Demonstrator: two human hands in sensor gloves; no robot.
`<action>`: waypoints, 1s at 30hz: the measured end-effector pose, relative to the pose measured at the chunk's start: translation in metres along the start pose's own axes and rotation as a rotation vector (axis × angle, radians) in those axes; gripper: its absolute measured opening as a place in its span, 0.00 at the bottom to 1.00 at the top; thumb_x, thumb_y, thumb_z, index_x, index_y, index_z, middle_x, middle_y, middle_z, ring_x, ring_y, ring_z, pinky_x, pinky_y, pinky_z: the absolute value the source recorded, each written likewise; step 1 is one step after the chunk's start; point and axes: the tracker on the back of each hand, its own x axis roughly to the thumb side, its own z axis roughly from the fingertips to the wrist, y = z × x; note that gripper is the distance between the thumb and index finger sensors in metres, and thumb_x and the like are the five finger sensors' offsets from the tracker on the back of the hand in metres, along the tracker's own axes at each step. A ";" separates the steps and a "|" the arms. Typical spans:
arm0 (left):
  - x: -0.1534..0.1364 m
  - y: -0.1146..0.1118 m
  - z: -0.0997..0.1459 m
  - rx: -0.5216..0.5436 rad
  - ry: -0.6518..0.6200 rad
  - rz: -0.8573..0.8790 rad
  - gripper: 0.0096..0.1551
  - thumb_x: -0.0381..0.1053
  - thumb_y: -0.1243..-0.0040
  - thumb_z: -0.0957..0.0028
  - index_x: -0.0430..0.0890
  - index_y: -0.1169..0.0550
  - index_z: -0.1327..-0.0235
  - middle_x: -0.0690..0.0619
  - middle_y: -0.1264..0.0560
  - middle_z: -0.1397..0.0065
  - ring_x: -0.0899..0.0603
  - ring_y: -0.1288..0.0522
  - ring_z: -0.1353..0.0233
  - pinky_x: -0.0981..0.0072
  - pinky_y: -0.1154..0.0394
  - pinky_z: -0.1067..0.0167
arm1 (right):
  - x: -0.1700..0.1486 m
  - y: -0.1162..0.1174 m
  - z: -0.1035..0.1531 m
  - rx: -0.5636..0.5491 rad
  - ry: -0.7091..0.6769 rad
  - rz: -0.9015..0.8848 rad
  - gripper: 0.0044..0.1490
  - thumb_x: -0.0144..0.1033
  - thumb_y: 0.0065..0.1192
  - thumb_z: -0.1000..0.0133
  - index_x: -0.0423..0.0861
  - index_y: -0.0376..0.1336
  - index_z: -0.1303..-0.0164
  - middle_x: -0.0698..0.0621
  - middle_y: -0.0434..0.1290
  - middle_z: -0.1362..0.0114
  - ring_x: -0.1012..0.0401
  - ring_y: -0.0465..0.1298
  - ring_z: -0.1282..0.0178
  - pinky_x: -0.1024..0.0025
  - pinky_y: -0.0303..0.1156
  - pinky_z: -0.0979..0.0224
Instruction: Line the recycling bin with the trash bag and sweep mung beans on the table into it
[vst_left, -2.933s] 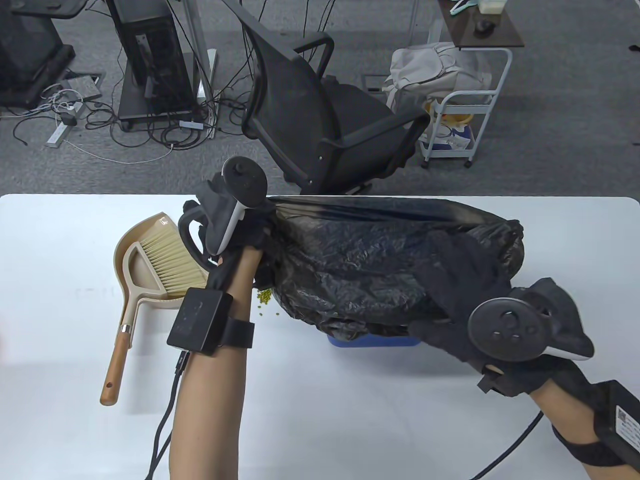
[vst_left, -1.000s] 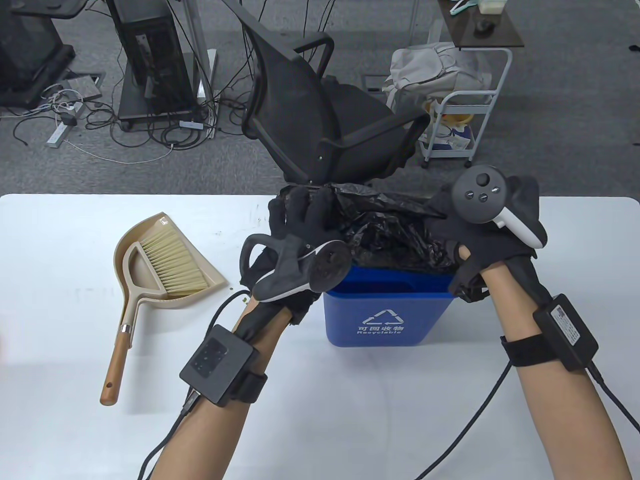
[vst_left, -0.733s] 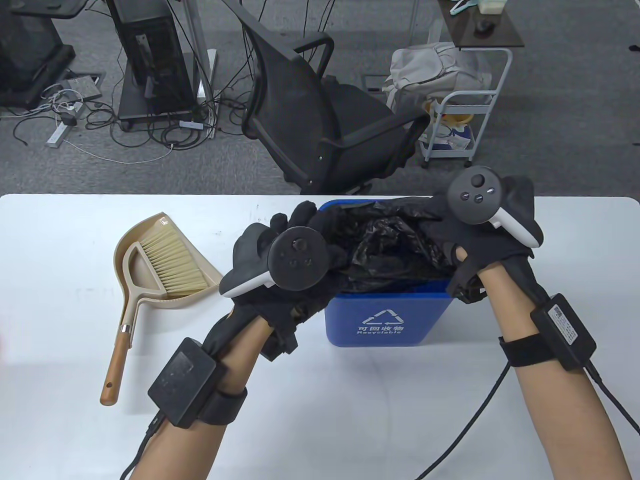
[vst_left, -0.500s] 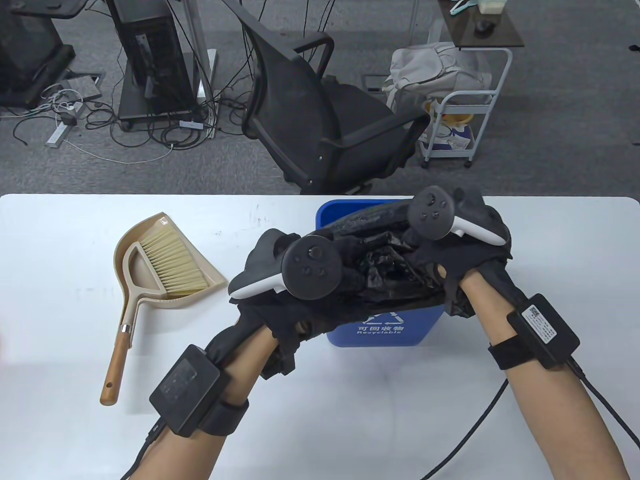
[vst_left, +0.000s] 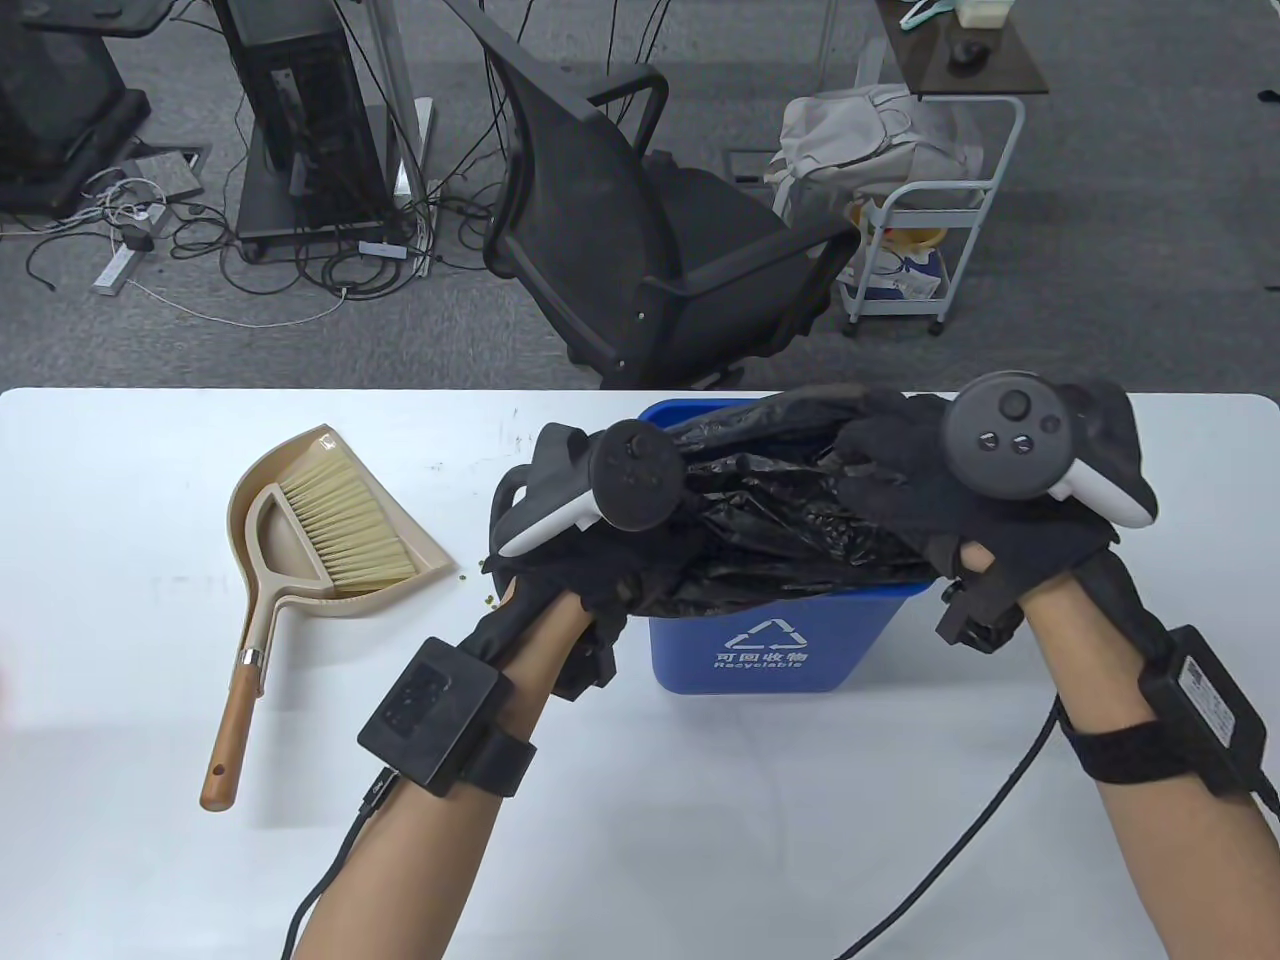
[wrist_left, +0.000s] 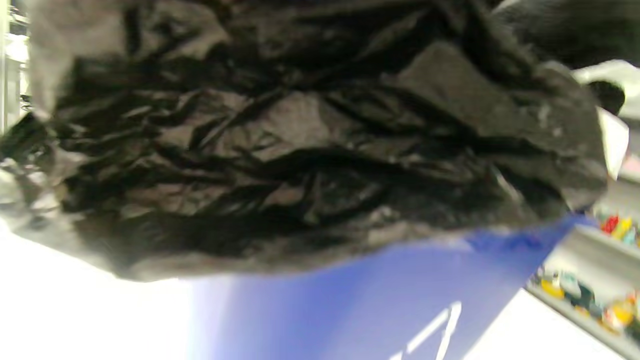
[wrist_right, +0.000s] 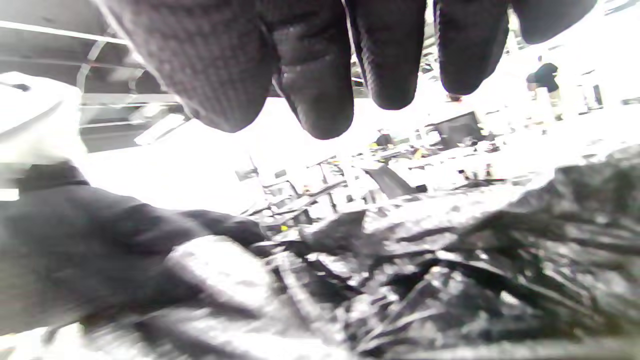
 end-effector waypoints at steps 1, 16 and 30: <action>-0.002 0.002 0.000 0.018 0.006 0.046 0.24 0.50 0.36 0.43 0.36 0.11 0.46 0.32 0.36 0.14 0.11 0.47 0.20 0.11 0.53 0.32 | 0.003 0.002 0.005 0.022 -0.019 0.008 0.38 0.46 0.69 0.46 0.33 0.73 0.33 0.26 0.64 0.19 0.23 0.62 0.24 0.23 0.54 0.30; -0.017 0.046 0.025 0.272 -0.031 0.390 0.24 0.50 0.36 0.43 0.33 0.11 0.51 0.32 0.32 0.17 0.12 0.43 0.21 0.10 0.52 0.34 | -0.007 0.027 0.001 -0.003 0.032 0.114 0.25 0.34 0.65 0.45 0.35 0.76 0.45 0.27 0.59 0.17 0.23 0.58 0.23 0.24 0.53 0.29; -0.014 -0.002 0.015 -0.151 -0.062 -0.156 0.52 0.72 0.39 0.51 0.42 0.26 0.18 0.34 0.45 0.08 0.13 0.52 0.16 0.07 0.60 0.33 | -0.036 0.032 0.002 0.267 -0.010 -0.156 0.26 0.40 0.57 0.41 0.32 0.77 0.60 0.29 0.72 0.25 0.25 0.60 0.23 0.20 0.45 0.31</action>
